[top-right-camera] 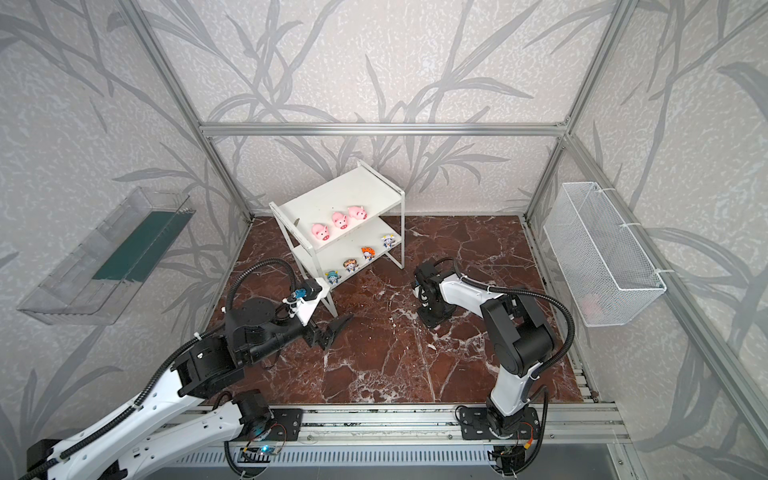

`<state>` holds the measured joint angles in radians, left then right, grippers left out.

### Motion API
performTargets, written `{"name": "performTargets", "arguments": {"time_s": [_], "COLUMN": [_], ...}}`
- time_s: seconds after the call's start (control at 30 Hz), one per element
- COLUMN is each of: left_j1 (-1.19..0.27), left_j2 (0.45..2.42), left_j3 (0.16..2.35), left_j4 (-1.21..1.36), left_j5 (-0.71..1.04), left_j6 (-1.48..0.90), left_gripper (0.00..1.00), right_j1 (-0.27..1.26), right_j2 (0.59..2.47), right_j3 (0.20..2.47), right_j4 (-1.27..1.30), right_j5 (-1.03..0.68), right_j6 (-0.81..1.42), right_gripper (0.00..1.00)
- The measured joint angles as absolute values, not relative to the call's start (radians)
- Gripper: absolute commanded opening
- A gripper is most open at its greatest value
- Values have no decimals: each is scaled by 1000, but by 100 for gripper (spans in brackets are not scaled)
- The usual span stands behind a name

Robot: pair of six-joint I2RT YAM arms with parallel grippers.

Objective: Place and organize the plastic toys onto the shelf
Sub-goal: 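Close the right gripper on the last pink pig and lift it, then carry the pink pig up to the top shelf with the right gripper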

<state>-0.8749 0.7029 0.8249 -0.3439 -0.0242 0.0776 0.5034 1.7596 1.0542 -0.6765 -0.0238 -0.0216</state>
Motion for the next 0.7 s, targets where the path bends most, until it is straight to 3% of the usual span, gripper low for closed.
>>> {"name": "performTargets", "arguments": {"time_s": [0.3, 0.7], "left_j1": [-875, -875], "left_j2": [762, 750], "left_j3": [866, 900], "left_j4": [-416, -517], "left_j5": [67, 155], "left_j6": [91, 131], "left_gripper": [99, 99], "right_j1": [503, 502], "right_j2": [1555, 1523], "right_j3": [1112, 1755], "right_j4": [-777, -831], "right_j5": [-54, -183], "right_j6": [-44, -143], "right_gripper": [29, 30]}}
